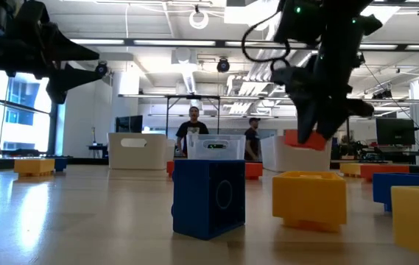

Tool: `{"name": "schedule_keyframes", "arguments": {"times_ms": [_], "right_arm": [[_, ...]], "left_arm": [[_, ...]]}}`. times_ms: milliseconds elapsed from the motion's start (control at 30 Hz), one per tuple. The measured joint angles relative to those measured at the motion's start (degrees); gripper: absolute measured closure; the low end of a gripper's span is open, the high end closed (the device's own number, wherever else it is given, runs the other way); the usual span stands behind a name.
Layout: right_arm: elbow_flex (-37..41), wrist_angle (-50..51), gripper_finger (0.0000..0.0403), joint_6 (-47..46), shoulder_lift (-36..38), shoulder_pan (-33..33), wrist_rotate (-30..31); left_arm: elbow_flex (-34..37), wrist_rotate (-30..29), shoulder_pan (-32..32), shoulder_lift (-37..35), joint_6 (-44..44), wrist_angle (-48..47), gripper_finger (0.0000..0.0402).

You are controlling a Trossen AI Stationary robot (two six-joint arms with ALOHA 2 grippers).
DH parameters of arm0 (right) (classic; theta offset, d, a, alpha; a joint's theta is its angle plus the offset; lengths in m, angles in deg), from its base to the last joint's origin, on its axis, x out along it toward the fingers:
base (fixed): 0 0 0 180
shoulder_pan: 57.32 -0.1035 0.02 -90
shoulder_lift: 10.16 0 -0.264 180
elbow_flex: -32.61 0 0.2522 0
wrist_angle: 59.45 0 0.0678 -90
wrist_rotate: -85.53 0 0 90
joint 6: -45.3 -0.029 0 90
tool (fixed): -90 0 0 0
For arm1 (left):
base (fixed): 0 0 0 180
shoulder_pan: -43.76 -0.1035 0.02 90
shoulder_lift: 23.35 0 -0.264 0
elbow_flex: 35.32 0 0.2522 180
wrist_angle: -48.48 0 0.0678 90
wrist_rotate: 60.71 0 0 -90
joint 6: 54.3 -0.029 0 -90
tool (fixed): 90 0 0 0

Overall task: Sort & place blocks by color
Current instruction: Put the orange game piece into the right white bin

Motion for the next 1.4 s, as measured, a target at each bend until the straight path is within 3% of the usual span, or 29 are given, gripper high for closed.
{"name": "schedule_keyframes", "arguments": {"times_ms": [233,433,633,1067,1267,1400], "right_arm": [[-0.02,-0.79,0.0291,-0.16,7.06,1.56,8.05],[-0.02,-2.96,0.0291,5.23,12.22,5.12,14.36],[-0.04,-7.63,0.0291,12.86,15.57,10.82,16.85],[-0.07,-11.51,0.0291,29.13,16.03,27.10,9.52],[-0.07,-11.49,0.0291,35.72,16.03,32.92,6.50],[-0.13,-11.36,0.0291,38.36,15.23,36.26,3.74]], "left_arm": [[-6.65,-0.30,-0.01,4.70,-4.99,-9.27,0.0179],[-11.04,-2.68,-0.01,10.85,-6.88,-13.39,0.0179],[-16.96,-3.90,-0.01,19.07,-6.88,-21.51,0.0179],[-32.56,-14.33,-0.13,37.69,-1.85,-36.53,0.0179],[-36.50,-13.20,-3.19,45.23,6.29,-43.28,0.0179],[-37.80,-9.33,-6.26,49.40,11.61,-47.54,0.0179]]}}
